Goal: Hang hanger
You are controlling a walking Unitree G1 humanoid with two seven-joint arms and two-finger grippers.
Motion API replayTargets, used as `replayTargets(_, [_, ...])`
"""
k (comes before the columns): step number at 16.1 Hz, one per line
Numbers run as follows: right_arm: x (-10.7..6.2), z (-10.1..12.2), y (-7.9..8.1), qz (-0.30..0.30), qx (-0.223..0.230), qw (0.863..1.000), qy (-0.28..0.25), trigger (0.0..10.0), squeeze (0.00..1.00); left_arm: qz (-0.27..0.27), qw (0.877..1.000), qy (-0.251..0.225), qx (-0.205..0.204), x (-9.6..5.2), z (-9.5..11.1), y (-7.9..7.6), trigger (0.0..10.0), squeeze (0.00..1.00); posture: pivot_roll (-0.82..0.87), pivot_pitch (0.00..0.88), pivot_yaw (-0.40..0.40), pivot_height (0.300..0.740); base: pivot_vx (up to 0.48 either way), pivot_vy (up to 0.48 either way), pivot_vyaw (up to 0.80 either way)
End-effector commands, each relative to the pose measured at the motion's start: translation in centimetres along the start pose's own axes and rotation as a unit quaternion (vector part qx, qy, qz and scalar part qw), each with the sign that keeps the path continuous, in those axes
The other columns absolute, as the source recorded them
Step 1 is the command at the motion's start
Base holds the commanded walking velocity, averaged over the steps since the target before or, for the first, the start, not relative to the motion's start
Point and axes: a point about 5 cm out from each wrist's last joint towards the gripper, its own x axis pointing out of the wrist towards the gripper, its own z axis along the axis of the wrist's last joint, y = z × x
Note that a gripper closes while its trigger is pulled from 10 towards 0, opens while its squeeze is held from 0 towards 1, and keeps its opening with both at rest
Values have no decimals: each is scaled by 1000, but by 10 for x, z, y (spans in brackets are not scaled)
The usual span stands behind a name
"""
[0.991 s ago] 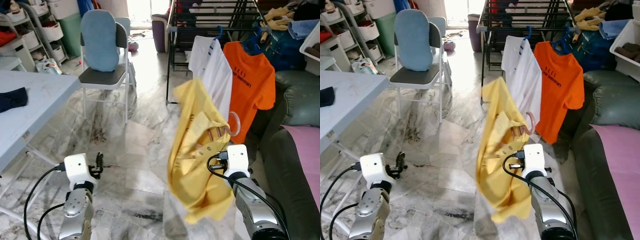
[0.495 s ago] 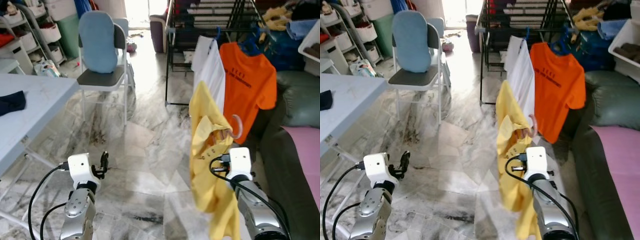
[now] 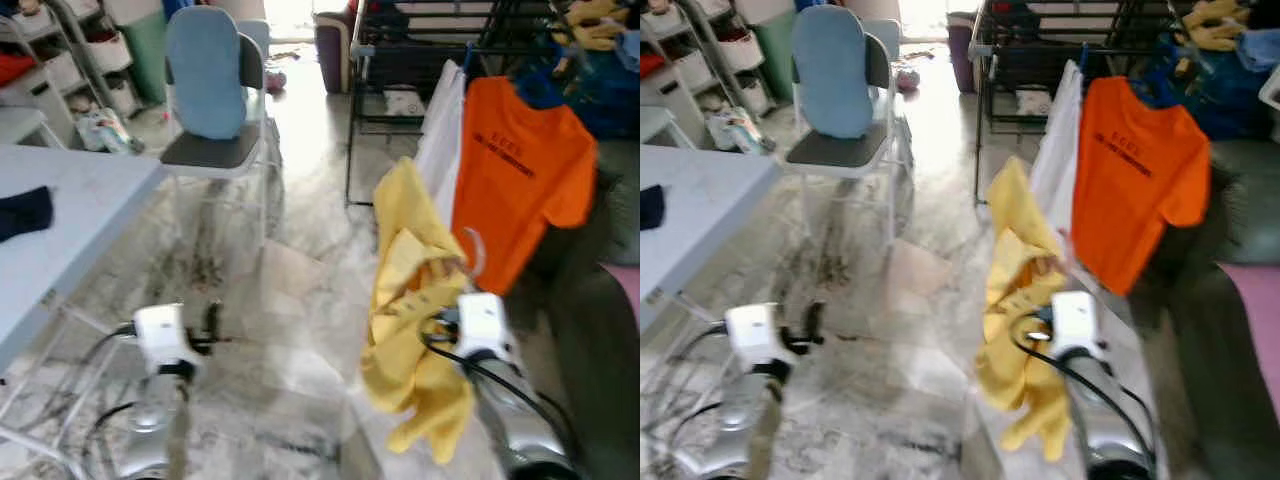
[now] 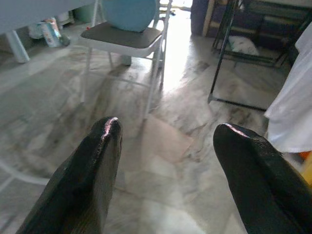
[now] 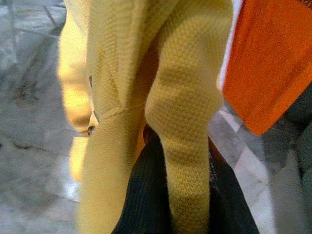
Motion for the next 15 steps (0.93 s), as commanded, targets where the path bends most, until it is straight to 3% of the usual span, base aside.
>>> replayTargets(1, [4, 12, 9, 8, 7, 1000, -29, 10000, 0, 14, 1000, 2, 12, -2, 2, 13, 10000, 0, -123, 0, 48, 740, 382, 262, 0])
replayTargets(5, [4, 11, 9, 6, 6, 1000, -28, 10000, 0, 15, 1000, 12, 10, -2, 0, 13, 10000, 0, -122, 0, 48, 740, 359, 197, 0])
replayTargets(9, [5, 11, 8, 6, 2, 1000, -26, 10000, 0, 30, 999, 19, 1, -2, -2, 11, 10000, 0, -117, 0, 36, 740, 0, 0, 0])
replayTargets(15, [11, 14, 12, 25, -8, 999, -19, 10000, 0, 43, 999, 30, -7, -10, -9, 8, 10000, 0, -54, 0, -52, 740, 0, 0, 0])
